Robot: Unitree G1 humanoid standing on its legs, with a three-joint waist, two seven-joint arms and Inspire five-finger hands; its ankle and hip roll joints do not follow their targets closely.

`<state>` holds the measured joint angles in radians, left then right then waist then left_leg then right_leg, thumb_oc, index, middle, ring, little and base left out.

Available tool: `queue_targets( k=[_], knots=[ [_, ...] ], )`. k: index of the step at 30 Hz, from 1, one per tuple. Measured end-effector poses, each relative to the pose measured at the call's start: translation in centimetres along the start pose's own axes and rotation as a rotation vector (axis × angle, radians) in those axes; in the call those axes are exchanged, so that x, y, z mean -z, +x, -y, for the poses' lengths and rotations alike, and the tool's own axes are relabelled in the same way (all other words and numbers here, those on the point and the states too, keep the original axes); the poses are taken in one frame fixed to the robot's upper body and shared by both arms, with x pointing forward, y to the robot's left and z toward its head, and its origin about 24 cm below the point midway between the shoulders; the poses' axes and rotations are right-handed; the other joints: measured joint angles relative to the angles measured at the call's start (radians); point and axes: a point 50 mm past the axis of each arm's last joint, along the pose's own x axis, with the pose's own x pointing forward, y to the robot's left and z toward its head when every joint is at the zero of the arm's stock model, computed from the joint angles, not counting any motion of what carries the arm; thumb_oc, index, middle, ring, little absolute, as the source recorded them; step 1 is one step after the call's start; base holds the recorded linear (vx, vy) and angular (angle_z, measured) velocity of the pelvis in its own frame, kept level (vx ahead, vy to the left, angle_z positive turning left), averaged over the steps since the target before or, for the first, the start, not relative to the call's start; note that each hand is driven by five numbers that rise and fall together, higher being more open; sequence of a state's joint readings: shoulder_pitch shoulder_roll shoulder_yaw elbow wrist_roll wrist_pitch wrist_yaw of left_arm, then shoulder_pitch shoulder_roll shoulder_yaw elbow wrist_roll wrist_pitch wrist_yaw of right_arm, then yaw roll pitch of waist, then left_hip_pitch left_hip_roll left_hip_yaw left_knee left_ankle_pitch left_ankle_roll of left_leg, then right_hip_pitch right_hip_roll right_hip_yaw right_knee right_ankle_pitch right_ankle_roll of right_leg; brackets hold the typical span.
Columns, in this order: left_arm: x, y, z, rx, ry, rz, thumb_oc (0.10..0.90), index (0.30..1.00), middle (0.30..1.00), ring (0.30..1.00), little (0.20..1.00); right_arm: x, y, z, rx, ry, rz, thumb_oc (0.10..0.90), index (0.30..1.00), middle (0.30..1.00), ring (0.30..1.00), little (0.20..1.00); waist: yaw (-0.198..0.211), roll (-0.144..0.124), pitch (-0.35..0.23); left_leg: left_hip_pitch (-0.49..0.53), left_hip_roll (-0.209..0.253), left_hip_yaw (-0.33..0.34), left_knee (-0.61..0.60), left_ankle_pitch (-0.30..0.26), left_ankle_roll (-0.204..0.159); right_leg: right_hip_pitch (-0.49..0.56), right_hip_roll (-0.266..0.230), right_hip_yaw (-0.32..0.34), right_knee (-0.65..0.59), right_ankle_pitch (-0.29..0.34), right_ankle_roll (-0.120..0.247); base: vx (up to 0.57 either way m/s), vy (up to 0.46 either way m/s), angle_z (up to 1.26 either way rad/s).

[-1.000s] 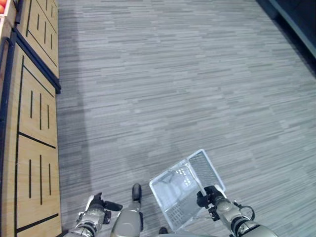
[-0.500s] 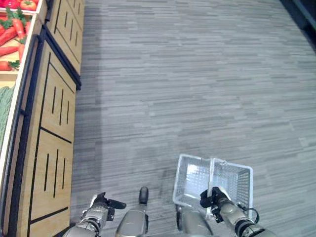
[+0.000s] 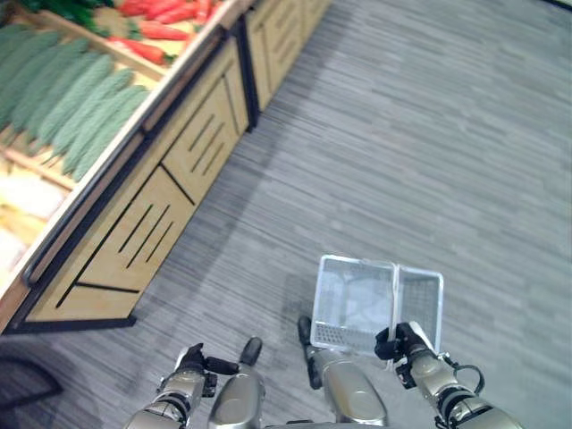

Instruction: Get the vegetables into the basket

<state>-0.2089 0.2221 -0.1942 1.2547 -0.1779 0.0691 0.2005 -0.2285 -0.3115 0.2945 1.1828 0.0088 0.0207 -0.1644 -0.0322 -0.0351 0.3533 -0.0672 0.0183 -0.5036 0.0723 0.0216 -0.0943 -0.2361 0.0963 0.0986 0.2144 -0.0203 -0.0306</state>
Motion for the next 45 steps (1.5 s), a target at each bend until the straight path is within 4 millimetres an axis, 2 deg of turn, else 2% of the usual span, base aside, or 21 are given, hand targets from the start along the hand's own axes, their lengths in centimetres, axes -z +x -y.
queue_targets(
  k=[4,5,9,13,14,16,17,20,21,22,23,24,25,28,30,31,32,33,36,39,45],
  knots=[
    [-0.3,0.1,-0.5,-0.018,-0.004,0.003,0.9,1.0,1.0,1.0,1.0,0.2,-0.1,-0.2,-0.007,-0.005,-0.002,0.4,0.3,0.3,0.3,0.3,0.002,-0.005,-0.002,-0.02,0.013,0.041,0.013,-0.029,-0.016,-0.018,0.004,-0.035,-0.005,0.017,-0.013,0.06,-0.153,0.19],
    [-0.3,0.1,-0.3,-0.012,-0.006,0.004,0.9,1.0,1.0,1.0,1.0,0.4,0.0,0.1,0.0,-0.008,-0.01,0.4,0.3,0.3,0.3,0.3,0.003,0.001,-0.007,-0.041,-0.001,0.053,0.066,-0.049,-0.01,-0.021,0.003,-0.031,-0.009,0.018,-0.019,0.05,-0.136,0.06],
    [-0.5,0.0,0.4,0.004,-0.005,0.007,0.9,1.0,1.0,1.0,1.0,1.4,-0.2,0.0,-0.006,-0.024,-0.04,0.4,0.3,0.3,0.3,0.3,-0.012,0.029,-0.024,-0.059,0.021,0.031,0.027,-0.071,-0.003,-0.033,0.023,-0.05,-0.013,0.042,-0.006,0.04,-0.158,0.18],
    [-0.2,0.0,0.3,0.004,-0.015,0.0,0.9,1.0,1.0,1.0,1.0,2.7,-0.6,-1.0,-0.032,0.0,-0.071,0.4,0.3,0.3,0.3,0.3,-0.009,0.019,-0.047,-0.062,0.037,0.023,-0.062,-0.105,0.053,-0.058,0.005,-0.045,0.005,0.026,-0.007,0.0,-0.139,0.64],
    [-0.4,0.0,0.3,0.004,-0.025,-0.001,0.9,1.0,1.0,1.0,1.0,3.1,-0.7,-1.1,-0.032,0.004,-0.081,0.4,0.3,0.3,0.3,0.3,-0.009,0.0,-0.059,-0.073,0.014,0.025,-0.005,-0.098,0.025,-0.054,-0.034,-0.08,-0.024,0.035,-0.021,-0.02,-0.156,0.74],
    [0.2,-0.1,0.5,0.008,-0.039,-0.022,0.9,1.0,1.0,1.0,1.0,3.1,-0.7,-0.6,-0.027,-0.028,-0.078,0.4,0.3,0.3,0.3,0.3,-0.002,0.012,-0.065,-0.081,0.026,0.079,0.09,-0.098,0.024,-0.037,-0.05,-0.124,-0.032,0.05,-0.036,-0.02,-0.144,0.9],
    [-0.2,-0.1,0.8,0.015,-0.04,-0.007,0.9,1.0,1.0,1.0,1.0,3.5,-0.7,0.0,-0.018,-0.048,-0.092,0.4,0.3,0.3,0.3,0.3,-0.004,0.032,-0.072,-0.078,0.061,0.13,0.083,-0.024,0.013,-0.026,-0.056,-0.179,-0.027,0.034,-0.033,0.0,-0.064,1.19],
    [-0.5,-0.1,1.0,0.03,-0.043,0.014,0.9,1.0,1.0,1.0,1.0,2.5,-0.3,0.8,-0.003,-0.069,-0.064,0.4,0.3,0.3,0.3,0.3,0.015,0.041,-0.065,-0.078,0.068,0.236,0.01,0.037,-0.011,-0.02,-0.078,-0.24,-0.017,0.024,-0.011,-0.07,-0.086,0.97],
    [-0.8,-0.2,1.7,0.047,-0.043,0.015,0.9,1.0,1.0,1.0,1.0,2.5,-0.3,1.2,0.006,-0.095,-0.061,0.4,0.3,0.3,0.3,0.3,0.003,0.052,-0.064,-0.085,0.079,0.354,-0.013,0.018,0.016,-0.021,-0.094,-0.275,-0.013,0.005,-0.018,-0.08,-0.056,0.84],
    [-0.8,-0.2,1.7,0.052,-0.042,0.016,0.9,1.0,1.0,1.0,1.0,2.2,-0.3,1.3,0.012,-0.098,-0.052,0.4,0.3,0.3,0.3,0.3,0.015,0.06,-0.056,-0.081,0.087,0.391,-0.036,-0.001,0.011,-0.023,-0.093,-0.286,0.017,-0.003,-0.019,-0.09,-0.055,0.75],
    [-1.1,-0.2,1.7,0.055,-0.042,0.024,0.9,1.0,1.0,1.0,1.0,1.9,-0.2,1.3,0.013,-0.091,-0.04,0.4,0.3,0.3,0.3,0.3,0.019,0.053,-0.044,-0.078,0.099,0.464,-0.044,-0.029,0.041,-0.03,-0.099,-0.273,0.044,-0.014,0.012,-0.11,-0.036,0.69],
    [-1.3,-0.2,1.8,0.057,-0.044,0.032,0.9,1.0,1.0,1.0,1.0,2.1,-0.3,1.2,0.011,-0.087,-0.034,0.4,0.3,0.3,0.3,0.3,0.006,0.049,-0.041,-0.081,0.11,0.534,-0.057,-0.058,0.064,-0.026,-0.113,-0.273,0.047,-0.016,0.01,-0.12,-0.02,2.02],
    [-1.5,-0.4,2.3,0.073,-0.025,0.042,0.9,1.0,1.0,1.0,1.0,2.9,-0.6,1.0,0.009,-0.054,-0.05,0.4,0.3,0.3,0.3,0.3,-0.046,0.029,-0.039,-0.07,0.117,0.732,-0.088,-0.059,0.059,-0.006,-0.199,-0.35,0.006,-0.013,-0.018,-0.12,0.003,2.22],
    [-0.8,-0.5,2.8,0.099,-0.019,0.018,0.9,1.0,1.0,1.0,1.0,3.0,-0.5,1.2,0.016,-0.039,-0.063,0.4,0.3,0.3,0.3,0.3,-0.065,0.036,-0.04,-0.007,0.174,0.861,-0.021,-0.028,0.018,0.029,-0.236,-0.419,-0.019,0.001,-0.002,-0.07,0.049,1.28],
    [0.1,-0.6,3.1,0.115,0.0,-0.004,0.9,1.0,1.0,1.0,1.0,3.2,-0.5,1.6,0.027,-0.027,-0.072,0.4,0.3,0.3,0.3,0.3,-0.069,0.06,-0.042,0.059,0.186,0.889,-0.065,-0.022,0.01,0.031,-0.248,-0.455,-0.009,-0.002,0.017,0.04,0.084,0.57],
    [0.0,-0.7,3.7,0.129,0.007,-0.004,0.9,1.0,1.0,1.0,1.0,3.6,-0.5,2.3,0.042,-0.03,-0.088,0.4,0.3,0.3,0.3,0.3,-0.069,0.094,-0.039,0.089,0.186,0.875,-0.076,0.011,0.032,0.022,-0.236,-0.468,0.01,0.004,0.041,0.03,0.12,0.27],
    [-0.1,-0.7,3.6,0.125,0.015,-0.001,0.9,1.0,1.0,1.0,1.0,3.6,-0.5,2.1,0.047,-0.017,-0.095,0.4,0.3,0.3,0.3,0.3,-0.062,0.088,-0.031,0.094,0.181,0.876,-0.088,0.009,-0.005,0.013,-0.244,-0.466,0.023,0.004,0.049,0.02,0.114,0.12],
    [0.1,-0.6,3.0,0.111,0.026,-0.004,0.9,1.0,1.0,1.0,1.0,3.5,-0.5,1.5,0.036,-0.004,-0.1,0.4,0.3,0.3,0.3,0.3,-0.048,0.059,-0.029,0.094,0.145,0.879,-0.087,0.004,0.018,0.003,-0.269,-0.435,0.029,0.014,0.066,0.02,0.158,-0.1],
    [0.6,-0.5,2.4,0.1,0.042,-0.011,0.9,1.0,1.0,1.0,1.0,3.7,-0.6,1.0,0.023,-0.002,-0.105,0.4,0.3,0.3,0.3,0.3,-0.037,0.036,-0.042,0.11,0.107,0.907,-0.08,-0.016,0.05,0.007,-0.308,-0.396,0.024,0.036,0.1,0.0,0.095,-0.14],
    [0.6,-0.3,1.5,0.08,0.061,-0.007,0.9,1.0,1.0,1.0,1.0,3.6,-0.6,0.9,0.015,-0.012,-0.105,0.4,0.3,0.3,0.3,0.3,-0.035,0.029,-0.047,0.113,0.089,0.917,-0.076,-0.023,0.061,0.018,-0.313,-0.377,-0.011,0.061,0.122,0.01,0.1,-0.1],
    [0.6,-0.2,1.0,0.067,0.065,-0.008,0.9,1.0,1.0,1.0,1.0,3.8,-0.7,0.2,-0.006,-0.02,-0.117,0.4,0.3,0.3,0.3,0.3,-0.03,0.011,-0.058,0.112,0.077,0.924,-0.068,-0.026,0.065,0.037,-0.31,-0.371,-0.059,0.104,0.116,0.01,0.103,-0.06]
  ],
)
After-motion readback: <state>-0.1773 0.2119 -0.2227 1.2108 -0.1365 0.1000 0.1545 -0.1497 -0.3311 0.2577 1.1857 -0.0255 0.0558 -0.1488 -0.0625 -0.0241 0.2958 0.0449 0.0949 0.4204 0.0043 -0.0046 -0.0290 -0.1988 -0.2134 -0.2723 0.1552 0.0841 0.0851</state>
